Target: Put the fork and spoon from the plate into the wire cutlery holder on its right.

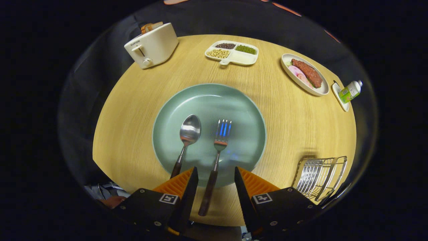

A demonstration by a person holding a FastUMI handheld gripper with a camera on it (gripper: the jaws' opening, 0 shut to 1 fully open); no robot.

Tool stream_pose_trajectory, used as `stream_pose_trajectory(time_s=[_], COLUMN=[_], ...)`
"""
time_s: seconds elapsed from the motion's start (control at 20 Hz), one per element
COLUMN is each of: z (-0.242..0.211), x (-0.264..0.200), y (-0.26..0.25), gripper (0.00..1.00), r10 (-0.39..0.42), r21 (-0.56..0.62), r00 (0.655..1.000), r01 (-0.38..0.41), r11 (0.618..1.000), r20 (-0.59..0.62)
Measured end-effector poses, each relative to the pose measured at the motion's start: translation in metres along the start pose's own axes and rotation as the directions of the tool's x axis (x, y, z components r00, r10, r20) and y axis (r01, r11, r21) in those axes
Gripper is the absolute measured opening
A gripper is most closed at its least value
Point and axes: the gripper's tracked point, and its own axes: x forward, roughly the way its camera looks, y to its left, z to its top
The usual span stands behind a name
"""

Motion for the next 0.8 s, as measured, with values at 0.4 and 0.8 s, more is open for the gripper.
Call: stream_pose_trajectory(time_s=[0.4,0.8], z=[-0.009,0.003], x=[0.023,0.012], y=[0.004,-0.006], gripper=[0.18,0.05], r10=[-0.042,-0.025], r21=[0.049,0.086], r00=[0.991,0.996], r01=[0.048,0.032], r11=[0.998,0.996], r20=[-0.126,-0.081])
